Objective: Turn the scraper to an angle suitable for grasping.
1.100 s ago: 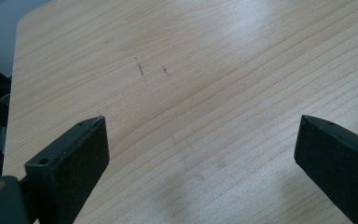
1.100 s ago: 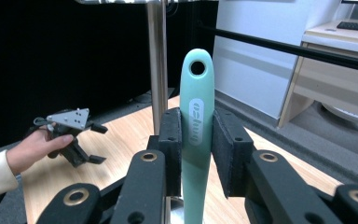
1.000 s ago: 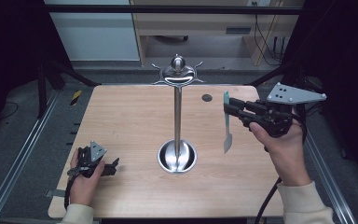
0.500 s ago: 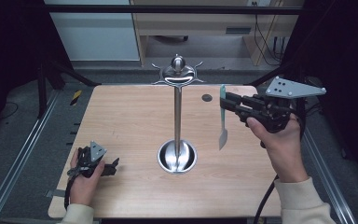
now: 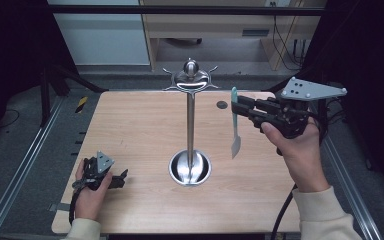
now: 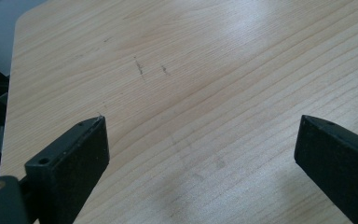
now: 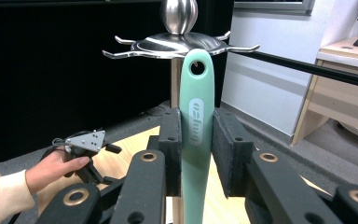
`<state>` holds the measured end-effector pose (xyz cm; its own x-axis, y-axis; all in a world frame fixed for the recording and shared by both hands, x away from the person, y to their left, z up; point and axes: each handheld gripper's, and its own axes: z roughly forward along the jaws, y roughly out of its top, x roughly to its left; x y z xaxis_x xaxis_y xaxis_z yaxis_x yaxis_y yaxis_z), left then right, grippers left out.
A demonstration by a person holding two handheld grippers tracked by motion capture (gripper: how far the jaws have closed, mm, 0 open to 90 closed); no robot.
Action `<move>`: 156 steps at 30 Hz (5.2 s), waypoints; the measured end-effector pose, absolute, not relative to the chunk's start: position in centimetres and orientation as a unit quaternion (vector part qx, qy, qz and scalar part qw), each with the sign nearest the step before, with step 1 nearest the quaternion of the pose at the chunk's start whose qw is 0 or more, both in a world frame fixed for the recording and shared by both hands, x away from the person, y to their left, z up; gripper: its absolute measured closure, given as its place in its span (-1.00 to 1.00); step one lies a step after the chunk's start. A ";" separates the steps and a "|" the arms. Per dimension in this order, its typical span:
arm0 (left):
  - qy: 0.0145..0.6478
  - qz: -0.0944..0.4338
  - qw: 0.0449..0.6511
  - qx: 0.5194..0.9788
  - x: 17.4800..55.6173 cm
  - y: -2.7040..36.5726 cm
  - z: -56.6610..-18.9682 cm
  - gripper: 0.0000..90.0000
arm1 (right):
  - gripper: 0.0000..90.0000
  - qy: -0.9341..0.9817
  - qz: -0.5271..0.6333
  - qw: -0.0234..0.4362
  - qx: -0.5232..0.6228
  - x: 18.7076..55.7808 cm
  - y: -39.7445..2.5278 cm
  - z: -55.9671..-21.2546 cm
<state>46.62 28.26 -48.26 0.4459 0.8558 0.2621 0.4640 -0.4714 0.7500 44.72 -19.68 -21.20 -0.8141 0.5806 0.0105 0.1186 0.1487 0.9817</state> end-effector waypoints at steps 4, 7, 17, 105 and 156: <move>0.416 0.324 0.303 0.794 46.6 28.3 -48.2 -0.94 | 0.65 0.736 0.606 0.185 0.239 45.1 -19.5 -21.3; 0.415 0.323 0.302 0.795 46.6 28.3 -48.3 -0.94 | 0.65 0.737 0.607 0.178 0.239 45.4 -19.3 -21.3; 0.416 0.325 0.304 0.793 46.6 28.4 -48.2 -0.94 | 0.65 0.741 0.605 0.168 0.237 46.2 -18.6 -21.0; 0.413 0.327 0.305 0.794 46.6 28.3 -48.0 -0.94 | 0.65 0.750 0.595 0.166 0.236 47.3 -16.7 -21.6; 0.422 0.317 0.305 0.793 46.7 28.5 -48.4 -0.94 | -0.44 0.738 0.542 0.241 0.322 46.5 -21.4 -22.4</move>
<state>46.69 28.45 -48.41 0.4429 0.8622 0.2457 0.4748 -0.4580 0.7515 46.49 -21.36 -22.42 -0.6771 0.7359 -0.0073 0.2136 0.2060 0.9550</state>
